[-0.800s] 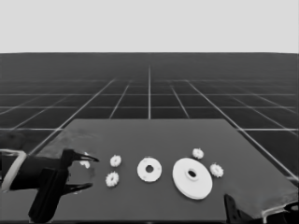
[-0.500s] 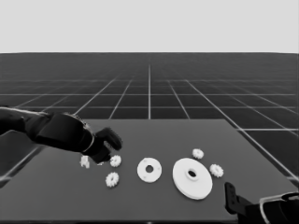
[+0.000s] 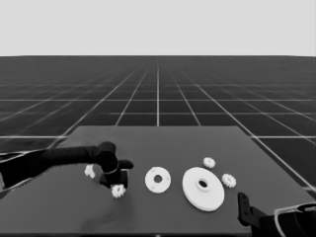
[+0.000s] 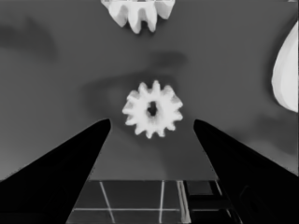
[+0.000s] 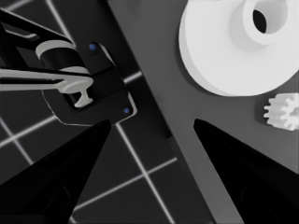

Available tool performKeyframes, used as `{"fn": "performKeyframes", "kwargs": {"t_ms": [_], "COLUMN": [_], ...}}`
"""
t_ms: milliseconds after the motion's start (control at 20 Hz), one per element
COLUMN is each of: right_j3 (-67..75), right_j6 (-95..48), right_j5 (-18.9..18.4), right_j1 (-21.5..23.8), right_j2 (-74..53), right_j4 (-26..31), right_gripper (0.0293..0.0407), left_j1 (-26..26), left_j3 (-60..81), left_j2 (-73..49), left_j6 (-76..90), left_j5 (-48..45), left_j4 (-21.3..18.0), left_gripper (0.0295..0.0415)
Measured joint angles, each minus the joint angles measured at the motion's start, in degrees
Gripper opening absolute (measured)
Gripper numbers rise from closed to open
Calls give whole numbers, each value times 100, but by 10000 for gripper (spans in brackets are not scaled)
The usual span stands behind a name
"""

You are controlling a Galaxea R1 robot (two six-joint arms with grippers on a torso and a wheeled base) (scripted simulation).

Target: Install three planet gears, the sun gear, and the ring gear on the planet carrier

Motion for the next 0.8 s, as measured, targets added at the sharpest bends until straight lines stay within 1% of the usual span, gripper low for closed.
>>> {"fn": "performKeyframes", "kwargs": {"t_ms": [50, 150, 350, 450, 500, 800], "right_j3": [0, 0, 0, 0, 0, 0], "right_j6": [0, 0, 0, 0, 0, 0], "right_j5": [0, 0, 0, 0, 0, 0], "right_j1": [0, 0, 0, 0, 0, 0], "right_j2": [0, 0, 0, 0, 0, 0], "right_j4": [0, 0, 0, 0, 0, 0], "right_gripper": [385, 385, 385, 385, 385, 385], "left_j1": [224, 409, 459, 466, 470, 490], "left_j3": [-219, -450, -527, -548, -553, -572], "left_j2": [67, 142, 168, 172, 174, 181], "left_j6": [112, 226, 274, 284, 286, 289], "left_j5": [-101, -212, -248, -259, -262, -272], "left_j4": [178, 326, 360, 376, 380, 392], "left_gripper": [385, 385, 385, 315, 312, 312]}}
